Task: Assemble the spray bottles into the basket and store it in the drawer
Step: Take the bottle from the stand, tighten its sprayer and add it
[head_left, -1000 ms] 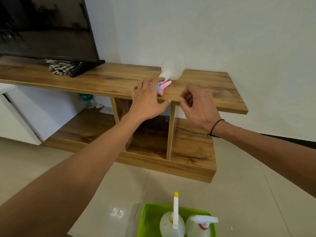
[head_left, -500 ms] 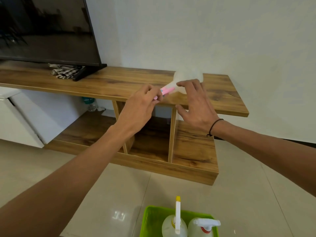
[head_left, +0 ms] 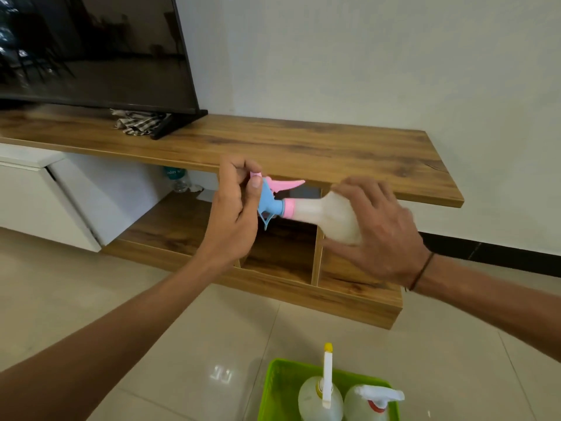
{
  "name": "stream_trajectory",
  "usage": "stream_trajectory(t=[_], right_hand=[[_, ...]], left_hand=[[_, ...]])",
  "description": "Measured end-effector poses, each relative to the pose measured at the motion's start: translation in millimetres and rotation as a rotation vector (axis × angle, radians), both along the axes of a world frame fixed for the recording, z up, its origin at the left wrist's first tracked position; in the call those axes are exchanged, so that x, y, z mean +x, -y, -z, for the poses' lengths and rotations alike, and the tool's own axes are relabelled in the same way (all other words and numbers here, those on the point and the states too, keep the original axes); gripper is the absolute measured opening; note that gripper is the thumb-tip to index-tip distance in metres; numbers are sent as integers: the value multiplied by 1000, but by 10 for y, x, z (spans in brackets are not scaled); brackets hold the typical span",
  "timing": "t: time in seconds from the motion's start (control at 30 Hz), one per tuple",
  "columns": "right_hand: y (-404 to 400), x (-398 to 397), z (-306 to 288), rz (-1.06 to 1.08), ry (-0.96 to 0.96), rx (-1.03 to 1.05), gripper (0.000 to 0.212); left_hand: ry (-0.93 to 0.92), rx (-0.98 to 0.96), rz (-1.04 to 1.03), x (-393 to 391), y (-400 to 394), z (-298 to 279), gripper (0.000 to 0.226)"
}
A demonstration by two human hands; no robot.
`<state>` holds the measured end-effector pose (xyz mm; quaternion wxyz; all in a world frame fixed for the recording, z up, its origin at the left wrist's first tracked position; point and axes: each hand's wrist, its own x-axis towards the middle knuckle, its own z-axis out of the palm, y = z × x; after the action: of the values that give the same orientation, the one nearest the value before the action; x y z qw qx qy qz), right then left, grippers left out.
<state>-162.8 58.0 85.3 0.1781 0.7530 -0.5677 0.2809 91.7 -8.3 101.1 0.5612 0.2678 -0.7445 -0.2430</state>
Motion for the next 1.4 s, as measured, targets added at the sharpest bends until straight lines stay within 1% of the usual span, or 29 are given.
stream_trajectory(t=[0.07, 0.13, 0.17, 0.2, 0.27, 0.3, 0.4, 0.5, 0.57, 0.63, 0.7, 0.77, 0.83, 0.87, 0.93, 1.0, 1.07, 1.1, 1.13, 1.17, 1.2, 1.27, 1.3, 1.33, 1.4], right_hand=[[-186, 4, 293, -43, 0, 93, 96], [-313, -15, 536, -76, 13, 173, 99], [-354, -31, 613, -84, 26, 201, 99], [-380, -47, 662, -88, 39, 218, 99], [-413, -90, 715, -94, 56, 227, 98], [-425, -119, 732, -101, 66, 227, 98], [-482, -203, 781, -111, 70, 248, 98], [-539, -262, 835, -107, 41, 282, 98], [-548, -314, 847, -105, 109, 371, 98], [-523, -367, 830, -125, 288, 536, 93], [-453, -412, 825, -180, 509, 728, 85], [-369, -439, 842, -227, 699, 873, 80], [-322, -435, 872, -233, 835, 913, 85], [-316, -417, 888, -221, 872, 879, 89], [-326, -369, 937, -202, 851, 736, 92], [-352, -329, 987, -216, 763, 600, 98], [-347, -322, 1044, -212, 705, 537, 96], [-327, -320, 1063, -197, 721, 555, 89], [-306, -319, 1072, -182, 778, 606, 81], [-284, -326, 1087, -174, 874, 687, 76], [-261, -339, 1104, -172, 999, 786, 77], [-232, -361, 1141, -159, 1200, 985, 92], [-233, -356, 1155, -164, 1225, 1053, 92], [-239, -340, 1173, -169, 1196, 1086, 85], [-243, -282, 1214, -160, 1007, 1064, 72]], left_hand=[[-89, 205, -16, -10, -86, 218, 15], [-166, 522, 28, -45, -171, 414, 24], [-165, 682, 78, -66, -191, 490, 32], [-120, 806, 128, -81, -194, 548, 40], [23, 932, 206, -93, -151, 608, 51], [70, 967, 238, -87, -112, 621, 53], [132, 1061, 378, -50, -15, 676, 50], [154, 1100, 456, -77, 17, 846, 41], [149, 1088, 469, -142, 23, 967, 30], [183, 1038, 471, -188, 23, 1030, 25], [230, 987, 468, -201, 40, 1039, 25], [266, 953, 472, -190, 58, 1033, 25], [257, 954, 472, -170, 82, 1045, 34], [230, 968, 468, -161, 100, 1062, 38], [146, 1015, 454, -136, 135, 1121, 46], [72, 1070, 447, -117, 168, 1188, 51], [53, 1110, 461, -95, 202, 1251, 51], [63, 1116, 477, -81, 215, 1274, 50], [84, 1107, 493, -66, 225, 1290, 49], [110, 1087, 504, -52, 232, 1303, 48], [140, 1064, 505, -40, 236, 1310, 48], [208, 1017, 480, -11, 241, 1314, 43], [250, 982, 460, 4, 247, 1313, 38], [294, 937, 440, 23, 256, 1311, 31], [353, 860, 409, 63, 274, 1290, 22]])
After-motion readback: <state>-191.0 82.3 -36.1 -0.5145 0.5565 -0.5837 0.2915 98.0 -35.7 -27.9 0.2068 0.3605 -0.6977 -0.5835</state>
